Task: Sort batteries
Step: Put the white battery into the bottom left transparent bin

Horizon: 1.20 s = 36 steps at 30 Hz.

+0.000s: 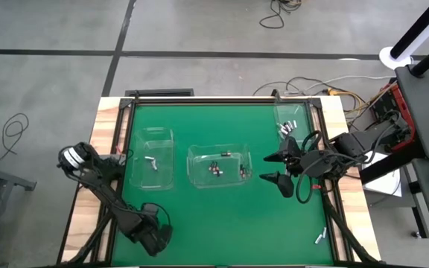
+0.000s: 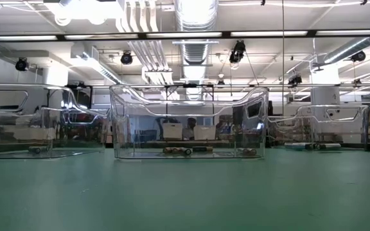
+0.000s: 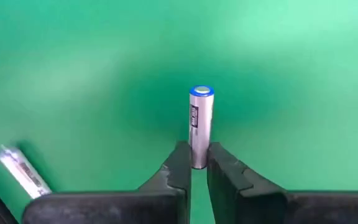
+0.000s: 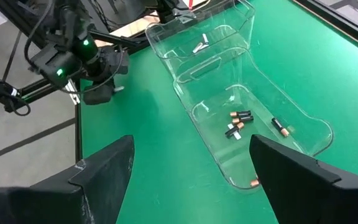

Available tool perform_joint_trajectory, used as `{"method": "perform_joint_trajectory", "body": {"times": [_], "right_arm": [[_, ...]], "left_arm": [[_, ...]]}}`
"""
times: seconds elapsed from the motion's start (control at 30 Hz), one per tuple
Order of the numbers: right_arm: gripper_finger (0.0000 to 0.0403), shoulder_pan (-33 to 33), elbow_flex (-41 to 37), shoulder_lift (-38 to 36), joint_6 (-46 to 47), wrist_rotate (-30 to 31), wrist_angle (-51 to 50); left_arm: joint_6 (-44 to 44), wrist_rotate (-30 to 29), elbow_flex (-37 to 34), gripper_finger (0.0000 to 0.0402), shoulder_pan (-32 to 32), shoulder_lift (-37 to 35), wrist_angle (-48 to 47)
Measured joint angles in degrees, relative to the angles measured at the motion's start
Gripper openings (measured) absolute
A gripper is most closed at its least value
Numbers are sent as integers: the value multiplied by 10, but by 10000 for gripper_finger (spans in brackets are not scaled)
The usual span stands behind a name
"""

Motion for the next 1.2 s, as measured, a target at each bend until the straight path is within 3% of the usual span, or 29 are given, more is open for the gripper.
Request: {"method": "perform_joint_trajectory", "body": {"times": [0.1,0.3,0.4,0.6,0.8,0.93,1.2], "right_arm": [[306,0,3,0,-1,0,-2],[314,0,8,0,-30,2,1],[318,-1,8,0,-31,5,1],[316,1,8,0,-17,4,1],[300,23,8,-10,21,-29,0],[293,48,8,-16,42,-27,-11],[281,53,9,-18,62,-25,-28]], "left_arm": [[41,-80,79,13,-5,-14,-74],[149,-239,228,12,6,-38,-327],[218,-284,274,12,27,-57,-421],[442,-280,262,12,128,-134,-441],[654,-266,191,12,273,-224,-435],[788,-223,122,12,375,-266,-411],[1055,-152,16,12,542,-262,-344]]}}
